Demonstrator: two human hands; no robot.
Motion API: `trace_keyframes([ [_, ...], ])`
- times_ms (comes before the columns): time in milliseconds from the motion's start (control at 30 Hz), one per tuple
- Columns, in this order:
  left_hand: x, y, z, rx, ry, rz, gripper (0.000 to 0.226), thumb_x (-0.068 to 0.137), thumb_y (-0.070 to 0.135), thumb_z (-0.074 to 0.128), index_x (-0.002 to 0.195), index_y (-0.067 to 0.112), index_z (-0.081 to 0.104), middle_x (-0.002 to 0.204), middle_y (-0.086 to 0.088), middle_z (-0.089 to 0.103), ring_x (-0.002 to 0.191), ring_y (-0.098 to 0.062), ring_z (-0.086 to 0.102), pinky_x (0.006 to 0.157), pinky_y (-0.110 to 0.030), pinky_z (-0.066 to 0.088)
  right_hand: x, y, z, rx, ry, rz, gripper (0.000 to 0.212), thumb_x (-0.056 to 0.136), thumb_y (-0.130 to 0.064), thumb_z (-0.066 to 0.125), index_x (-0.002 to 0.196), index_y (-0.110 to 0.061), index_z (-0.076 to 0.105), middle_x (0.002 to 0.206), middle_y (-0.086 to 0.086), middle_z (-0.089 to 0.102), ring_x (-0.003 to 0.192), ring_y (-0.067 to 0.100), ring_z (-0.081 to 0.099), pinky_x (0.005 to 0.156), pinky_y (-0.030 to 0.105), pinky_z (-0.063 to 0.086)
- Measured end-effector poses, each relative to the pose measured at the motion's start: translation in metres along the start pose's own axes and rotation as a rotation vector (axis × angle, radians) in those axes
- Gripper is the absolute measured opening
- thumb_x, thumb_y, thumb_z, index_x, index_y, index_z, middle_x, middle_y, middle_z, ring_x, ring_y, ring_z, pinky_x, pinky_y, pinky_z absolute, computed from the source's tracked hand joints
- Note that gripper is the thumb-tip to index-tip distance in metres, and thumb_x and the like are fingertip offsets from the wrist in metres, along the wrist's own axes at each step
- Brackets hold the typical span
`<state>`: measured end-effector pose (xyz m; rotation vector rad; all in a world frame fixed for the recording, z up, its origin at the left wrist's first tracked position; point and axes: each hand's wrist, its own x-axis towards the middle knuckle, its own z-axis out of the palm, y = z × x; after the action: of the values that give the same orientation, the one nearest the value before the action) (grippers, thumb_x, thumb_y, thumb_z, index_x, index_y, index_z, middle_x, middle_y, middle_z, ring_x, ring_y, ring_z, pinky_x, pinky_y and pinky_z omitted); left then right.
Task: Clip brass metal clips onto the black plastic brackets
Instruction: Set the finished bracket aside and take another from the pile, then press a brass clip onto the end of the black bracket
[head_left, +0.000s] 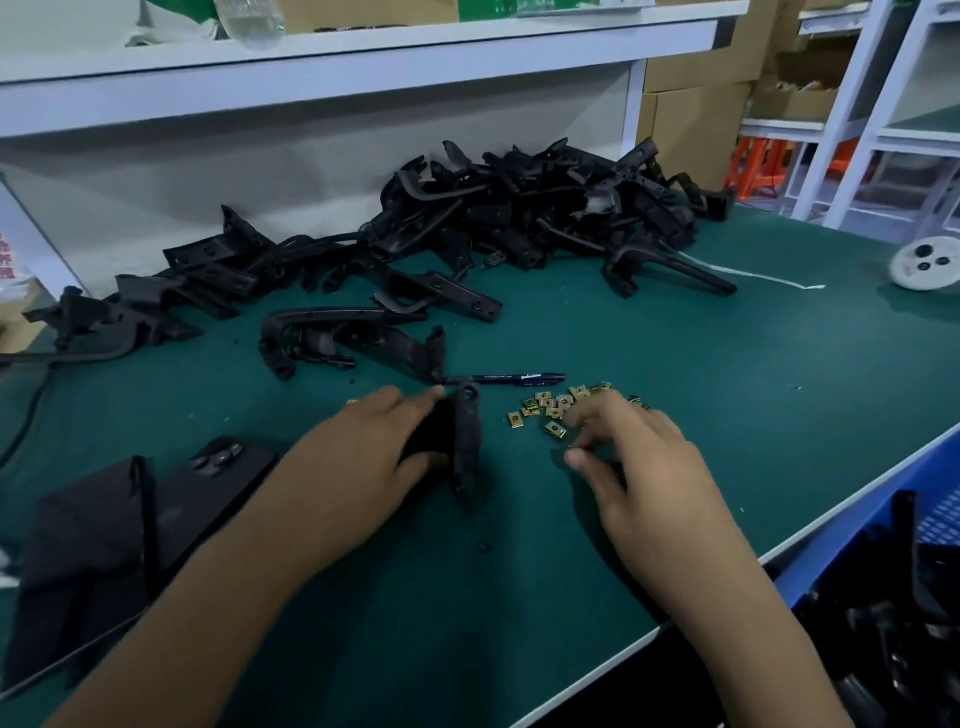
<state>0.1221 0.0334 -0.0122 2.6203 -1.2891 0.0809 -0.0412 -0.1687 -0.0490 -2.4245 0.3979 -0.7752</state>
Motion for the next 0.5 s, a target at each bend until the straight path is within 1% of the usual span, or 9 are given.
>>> trace_keyframes([
  [33, -0.002, 0.005, 0.005, -0.007, 0.000, 0.033, 0.070, 0.100, 0.051, 0.044, 0.163, 0.040, 0.016, 0.117, 0.013, 0.044, 0.108, -0.015, 0.051, 0.094, -0.034, 0.048, -0.001, 0.001, -0.002, 0.083, 0.041, 0.006, 0.028, 0.097, -0.014, 0.066, 0.115, -0.035, 0.062, 0.095, -0.018, 0.060, 0.095, 0.007, 0.053, 0.079, 0.019, 0.041],
  [67, -0.003, 0.010, 0.009, -0.021, 0.001, 0.060, 0.071, 0.098, 0.055, 0.037, 0.163, 0.043, 0.011, 0.113, 0.015, 0.040, 0.103, -0.013, 0.050, 0.089, -0.034, 0.049, -0.002, 0.001, -0.004, 0.177, 0.098, 0.015, 0.031, 0.098, -0.013, 0.065, 0.118, -0.035, 0.066, 0.095, -0.016, 0.062, 0.093, 0.008, 0.057, 0.078, 0.015, 0.041],
  [133, -0.005, 0.018, 0.013, -0.049, 0.026, 0.093, 0.070, 0.096, 0.057, 0.028, 0.161, 0.047, 0.004, 0.108, 0.018, 0.035, 0.094, -0.009, 0.044, 0.079, -0.033, 0.049, -0.002, 0.002, -0.010, 0.385, 0.209, 0.071, 0.027, 0.098, -0.010, 0.065, 0.110, -0.034, 0.073, 0.091, -0.009, 0.068, 0.086, 0.012, 0.065, 0.076, 0.013, 0.046],
  [167, -0.005, 0.020, 0.014, -0.053, 0.042, 0.107, 0.070, 0.096, 0.056, 0.026, 0.161, 0.047, 0.003, 0.107, 0.019, 0.033, 0.091, -0.009, 0.041, 0.077, -0.033, 0.049, -0.002, 0.002, -0.011, 0.510, 0.251, 0.112, 0.025, 0.099, -0.007, 0.065, 0.105, -0.030, 0.074, 0.089, -0.003, 0.071, 0.082, 0.014, 0.069, 0.075, 0.015, 0.049],
  [233, -0.005, 0.026, 0.018, -0.027, 0.065, 0.136, 0.069, 0.097, 0.054, 0.026, 0.161, 0.047, -0.001, 0.108, 0.017, 0.035, 0.091, -0.010, 0.042, 0.073, -0.035, 0.051, 0.000, -0.001, -0.012, 0.805, 0.296, 0.202, 0.017, 0.099, 0.000, 0.063, 0.100, -0.013, 0.073, 0.088, 0.009, 0.075, 0.081, 0.020, 0.075, 0.075, 0.020, 0.057],
  [300, -0.005, 0.030, 0.020, 0.005, 0.108, 0.167, 0.070, 0.100, 0.053, 0.029, 0.161, 0.048, -0.005, 0.110, 0.014, 0.040, 0.091, -0.013, 0.047, 0.066, -0.038, 0.052, 0.000, -0.010, -0.007, 1.086, 0.279, 0.289, 0.010, 0.099, 0.006, 0.058, 0.100, 0.001, 0.067, 0.091, 0.019, 0.075, 0.086, 0.029, 0.077, 0.078, 0.028, 0.062],
  [333, -0.005, 0.031, 0.021, 0.021, 0.141, 0.179, 0.072, 0.101, 0.051, 0.033, 0.161, 0.048, -0.005, 0.111, 0.012, 0.043, 0.091, -0.015, 0.049, 0.062, -0.039, 0.052, -0.001, -0.015, -0.003, 1.192, 0.253, 0.325, 0.009, 0.100, 0.007, 0.056, 0.100, 0.005, 0.064, 0.092, 0.023, 0.075, 0.089, 0.032, 0.077, 0.078, 0.031, 0.063],
  [400, -0.004, 0.033, 0.022, 0.060, 0.205, 0.192, 0.074, 0.101, 0.047, 0.040, 0.163, 0.046, -0.001, 0.111, 0.009, 0.048, 0.091, -0.018, 0.052, 0.054, -0.039, 0.051, -0.001, -0.024, 0.004, 1.300, 0.189, 0.384, 0.008, 0.101, 0.007, 0.054, 0.102, 0.008, 0.062, 0.092, 0.024, 0.075, 0.090, 0.035, 0.077, 0.077, 0.031, 0.063],
  [500, -0.006, 0.035, 0.025, 0.079, 0.270, 0.187, 0.072, 0.101, 0.046, 0.042, 0.164, 0.044, 0.006, 0.109, 0.008, 0.050, 0.089, -0.018, 0.053, 0.049, -0.034, 0.047, 0.000, -0.031, 0.006, 1.277, 0.146, 0.432, 0.006, 0.100, 0.005, 0.057, 0.101, 0.007, 0.062, 0.089, 0.022, 0.077, 0.085, 0.031, 0.078, 0.072, 0.028, 0.063],
])
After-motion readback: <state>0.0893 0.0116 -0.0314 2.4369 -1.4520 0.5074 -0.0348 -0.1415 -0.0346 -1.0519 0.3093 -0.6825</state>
